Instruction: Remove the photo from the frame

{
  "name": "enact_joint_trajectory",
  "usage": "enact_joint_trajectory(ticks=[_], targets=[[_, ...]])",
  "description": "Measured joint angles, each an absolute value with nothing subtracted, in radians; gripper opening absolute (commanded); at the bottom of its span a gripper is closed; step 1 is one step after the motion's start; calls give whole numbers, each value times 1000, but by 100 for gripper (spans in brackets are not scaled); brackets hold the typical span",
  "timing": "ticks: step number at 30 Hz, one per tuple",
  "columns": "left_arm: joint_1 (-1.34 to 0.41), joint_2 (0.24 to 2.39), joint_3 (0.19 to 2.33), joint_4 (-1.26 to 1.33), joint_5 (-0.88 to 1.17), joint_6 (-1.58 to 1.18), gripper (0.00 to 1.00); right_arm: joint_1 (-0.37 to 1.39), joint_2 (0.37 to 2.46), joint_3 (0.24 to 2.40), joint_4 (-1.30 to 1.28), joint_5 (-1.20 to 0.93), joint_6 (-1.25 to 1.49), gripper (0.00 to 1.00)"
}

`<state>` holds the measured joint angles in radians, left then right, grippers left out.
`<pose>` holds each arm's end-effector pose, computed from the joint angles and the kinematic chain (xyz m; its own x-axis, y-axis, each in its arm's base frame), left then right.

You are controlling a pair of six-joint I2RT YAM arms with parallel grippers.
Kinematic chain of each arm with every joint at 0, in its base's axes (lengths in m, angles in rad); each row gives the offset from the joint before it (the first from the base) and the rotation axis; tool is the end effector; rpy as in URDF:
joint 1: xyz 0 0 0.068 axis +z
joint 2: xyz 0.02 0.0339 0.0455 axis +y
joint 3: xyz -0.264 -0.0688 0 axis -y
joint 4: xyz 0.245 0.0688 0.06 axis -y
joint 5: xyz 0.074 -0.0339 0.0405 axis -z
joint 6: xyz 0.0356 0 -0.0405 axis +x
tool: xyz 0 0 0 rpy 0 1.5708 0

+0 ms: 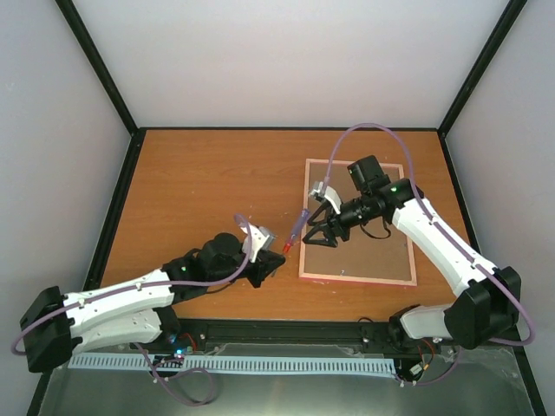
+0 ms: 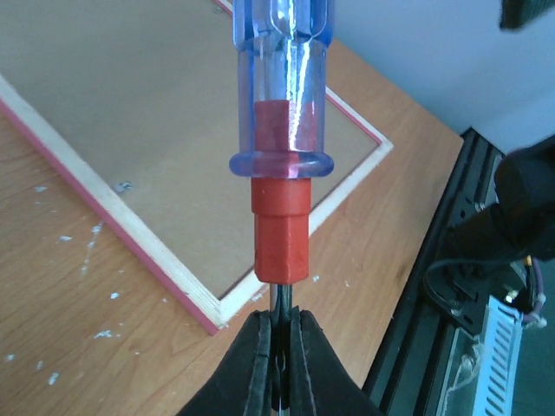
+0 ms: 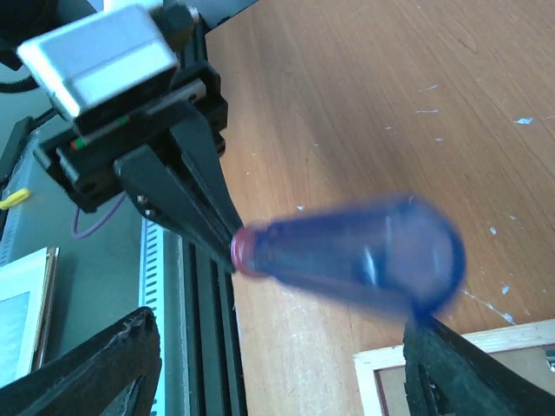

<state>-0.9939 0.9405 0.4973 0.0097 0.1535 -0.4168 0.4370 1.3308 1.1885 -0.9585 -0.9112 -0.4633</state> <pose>0.1103 -0.1794 0.2301 -0.5755 0.1508 -0.8038 0.7338 0.5291 -0.4261 0.2161 0.1320 0.3092 -0.4618 -0.5180 -0.7200 -0.8831 0.1926 0.4279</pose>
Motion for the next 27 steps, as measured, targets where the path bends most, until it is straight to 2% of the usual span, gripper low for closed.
enact_joint_trajectory(ticks=[6, 19, 27], targets=[[-1063, 1013, 544, 4, 135, -376, 1, 490, 1382, 1239, -996, -913, -480, 65], [-1074, 1033, 551, 2, 113, -338, 1, 512, 1428, 1258, -1076, -932, -545, 42], [-1074, 1037, 553, 4, 113, -326, 1, 512, 1428, 1258, -1077, -933, -550, 41]])
